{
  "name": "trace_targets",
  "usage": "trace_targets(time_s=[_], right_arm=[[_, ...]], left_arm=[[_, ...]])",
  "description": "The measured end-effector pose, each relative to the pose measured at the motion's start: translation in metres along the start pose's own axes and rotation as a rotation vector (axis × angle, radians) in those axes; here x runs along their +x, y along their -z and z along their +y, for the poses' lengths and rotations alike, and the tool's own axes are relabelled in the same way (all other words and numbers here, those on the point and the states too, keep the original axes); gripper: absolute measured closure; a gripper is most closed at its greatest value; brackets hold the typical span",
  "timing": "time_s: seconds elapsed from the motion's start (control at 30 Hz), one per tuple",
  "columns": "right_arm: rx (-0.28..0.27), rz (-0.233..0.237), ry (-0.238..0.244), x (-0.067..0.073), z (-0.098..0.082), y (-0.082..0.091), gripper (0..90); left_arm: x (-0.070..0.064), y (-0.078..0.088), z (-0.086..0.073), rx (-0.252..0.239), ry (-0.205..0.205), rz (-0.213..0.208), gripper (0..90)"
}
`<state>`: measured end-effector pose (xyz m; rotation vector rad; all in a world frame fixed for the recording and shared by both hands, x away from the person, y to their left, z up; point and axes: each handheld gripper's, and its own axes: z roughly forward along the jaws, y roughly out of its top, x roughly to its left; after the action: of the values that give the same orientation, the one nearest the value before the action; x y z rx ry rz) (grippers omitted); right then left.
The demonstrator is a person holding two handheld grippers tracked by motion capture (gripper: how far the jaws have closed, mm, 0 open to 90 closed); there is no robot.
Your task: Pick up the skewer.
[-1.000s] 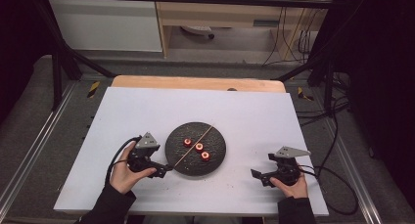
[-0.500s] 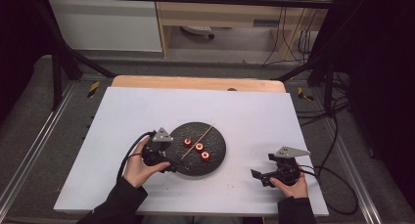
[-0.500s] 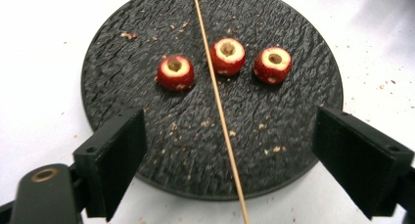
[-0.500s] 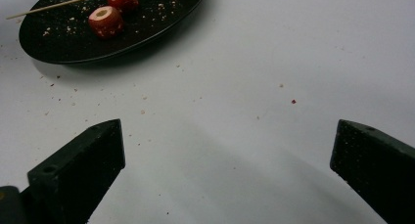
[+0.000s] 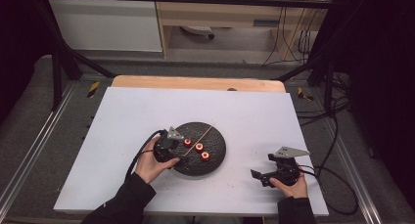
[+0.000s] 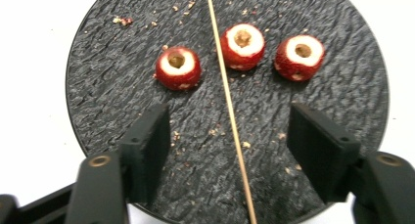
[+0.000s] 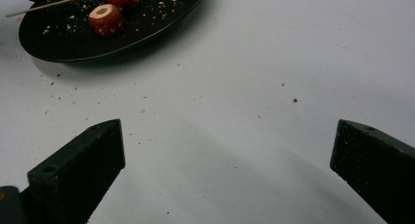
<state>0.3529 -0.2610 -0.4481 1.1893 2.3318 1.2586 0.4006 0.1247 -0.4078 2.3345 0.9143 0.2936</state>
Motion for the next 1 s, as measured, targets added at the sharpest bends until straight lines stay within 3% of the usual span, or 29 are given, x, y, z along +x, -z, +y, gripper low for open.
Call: trace_targets(time_s=[0.2,0.6,1.0], right_arm=[[0.002,0.001,-0.003,0.0,0.0,0.0,0.6],[0.003,0.005,-0.001,0.0,0.0,0.0,0.6],[0.007,0.006,-0.008,0.0,0.0,0.001,0.6]], left_arm=[[-0.002,-0.004,0.004,0.014,0.004,0.016,48.3],[-0.006,-0.014,0.009,0.085,-0.014,0.029,63.4],[-0.009,-0.019,0.013,0.126,-0.02,0.04,79.8]])
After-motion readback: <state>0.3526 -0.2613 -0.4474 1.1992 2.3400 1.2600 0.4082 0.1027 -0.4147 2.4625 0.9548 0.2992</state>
